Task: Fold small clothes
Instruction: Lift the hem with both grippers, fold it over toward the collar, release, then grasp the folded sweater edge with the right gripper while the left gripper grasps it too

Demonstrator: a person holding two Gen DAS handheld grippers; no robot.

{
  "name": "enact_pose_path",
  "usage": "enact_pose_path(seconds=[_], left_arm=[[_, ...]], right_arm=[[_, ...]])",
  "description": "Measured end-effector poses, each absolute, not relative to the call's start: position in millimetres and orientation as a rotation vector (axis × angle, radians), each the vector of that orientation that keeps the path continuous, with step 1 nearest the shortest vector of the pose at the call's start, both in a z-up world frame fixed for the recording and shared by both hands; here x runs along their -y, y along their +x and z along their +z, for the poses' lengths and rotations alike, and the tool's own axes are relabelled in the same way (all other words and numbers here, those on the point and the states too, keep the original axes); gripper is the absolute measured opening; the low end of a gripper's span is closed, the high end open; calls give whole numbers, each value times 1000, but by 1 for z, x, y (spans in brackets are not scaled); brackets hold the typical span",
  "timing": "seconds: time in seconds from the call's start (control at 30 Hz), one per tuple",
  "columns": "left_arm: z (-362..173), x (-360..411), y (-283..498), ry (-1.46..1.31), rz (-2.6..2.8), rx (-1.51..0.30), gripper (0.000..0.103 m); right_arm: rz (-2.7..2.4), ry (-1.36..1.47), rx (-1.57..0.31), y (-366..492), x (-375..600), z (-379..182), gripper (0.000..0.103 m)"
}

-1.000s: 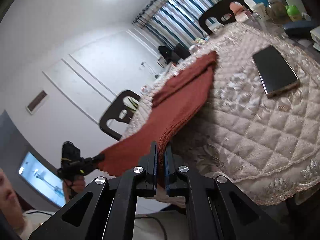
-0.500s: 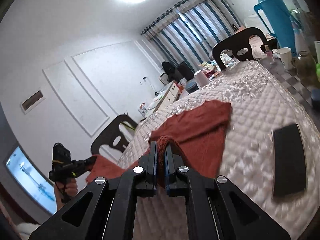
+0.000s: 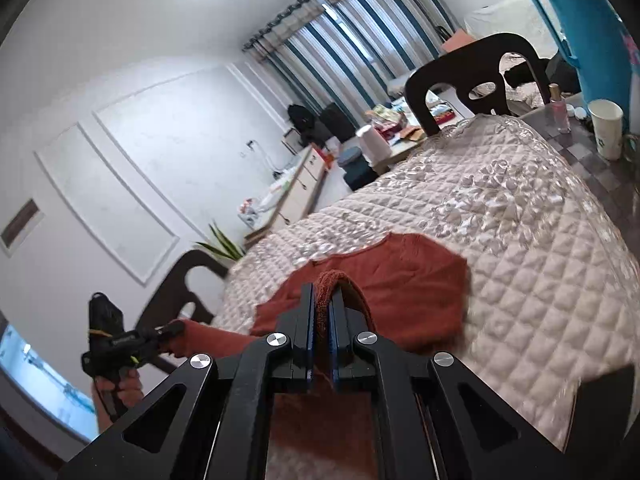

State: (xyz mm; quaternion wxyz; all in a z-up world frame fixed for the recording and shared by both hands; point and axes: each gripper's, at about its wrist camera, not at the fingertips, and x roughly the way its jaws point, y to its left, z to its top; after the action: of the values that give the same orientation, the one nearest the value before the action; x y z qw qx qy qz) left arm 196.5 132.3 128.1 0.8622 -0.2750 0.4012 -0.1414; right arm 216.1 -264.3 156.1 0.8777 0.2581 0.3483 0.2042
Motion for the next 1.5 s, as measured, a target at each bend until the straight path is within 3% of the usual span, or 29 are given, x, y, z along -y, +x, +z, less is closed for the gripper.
enact_pose_path(seconds=[0.37,0.67,0.8,1.1,1.17,1.3,1.5], left_arm=[[77,-145,301,-698,-164,-974,9],[22,-156,339,-850,-68,-1086,12],[28,-162,348,-877,-68,-1034,22],[69,-165,345,-732,-97,-897,45],[75,-164,340,-679,-111,-887,45],[71,-156,319,-645,-159,-897,63],[41,-120,299,-483,-224,-996,64]], right_arm=[[298,572,-906,331,274,103,5],[213,651,-1041,371,279,56,7],[180,768,-960,381,292,59,8],[225,495,-816,361,268,101,11],[284,366,-846,354,246,104,13],[384,162,-909,336,203,91,13],[420,27,-1020,328,161,48,14]])
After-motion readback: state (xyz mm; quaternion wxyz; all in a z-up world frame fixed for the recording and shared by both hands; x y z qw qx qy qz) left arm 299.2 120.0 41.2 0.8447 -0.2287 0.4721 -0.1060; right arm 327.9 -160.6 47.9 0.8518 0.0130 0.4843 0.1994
